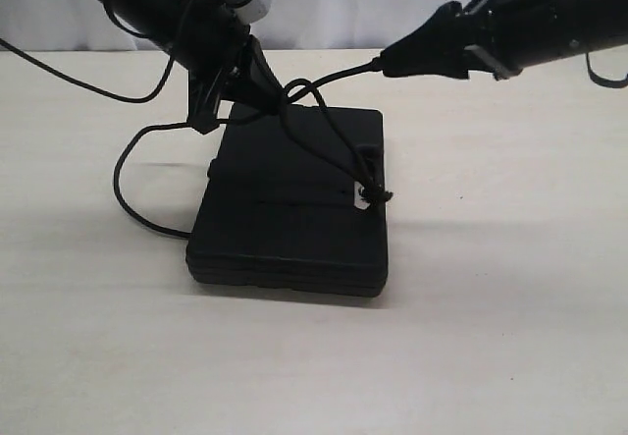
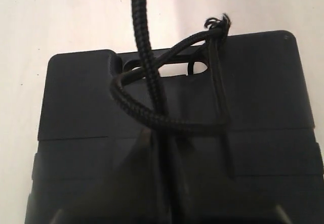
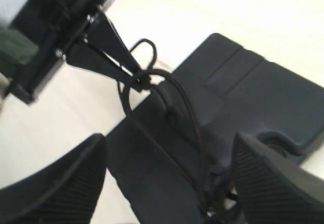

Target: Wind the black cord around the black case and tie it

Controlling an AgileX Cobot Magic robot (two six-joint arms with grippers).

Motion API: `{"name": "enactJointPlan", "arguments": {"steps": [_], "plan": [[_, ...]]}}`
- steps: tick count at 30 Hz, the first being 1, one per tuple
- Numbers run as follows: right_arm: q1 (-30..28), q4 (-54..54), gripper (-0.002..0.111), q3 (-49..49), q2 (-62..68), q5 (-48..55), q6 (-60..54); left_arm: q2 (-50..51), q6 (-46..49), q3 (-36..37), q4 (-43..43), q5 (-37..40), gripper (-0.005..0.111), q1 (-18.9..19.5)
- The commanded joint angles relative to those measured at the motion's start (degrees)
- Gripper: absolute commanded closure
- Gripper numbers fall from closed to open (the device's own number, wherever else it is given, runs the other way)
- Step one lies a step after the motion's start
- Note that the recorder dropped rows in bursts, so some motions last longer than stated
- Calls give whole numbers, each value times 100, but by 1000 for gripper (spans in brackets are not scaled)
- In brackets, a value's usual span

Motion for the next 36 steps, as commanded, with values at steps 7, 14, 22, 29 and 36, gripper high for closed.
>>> {"name": "enactJointPlan", "arguments": {"steps": [7,14,22,29,36], "plan": [[-27,365,43,-610,890,491,568,-39,-9,4,-110,56,107,-38],[-27,741,62,-610,1049,578,392,-39,-9,4,-110,56,107,-38],[-27,814,80,-610,1076,648,501,-39,-9,4,-158,67,107,-38],[-27,965,81,-610,1076,872,528,-39,-9,4,-169,67,107,-38],[-27,1095,104,-585,1076,887,660,-39,-23,4,-201,20,107,-38]]}}
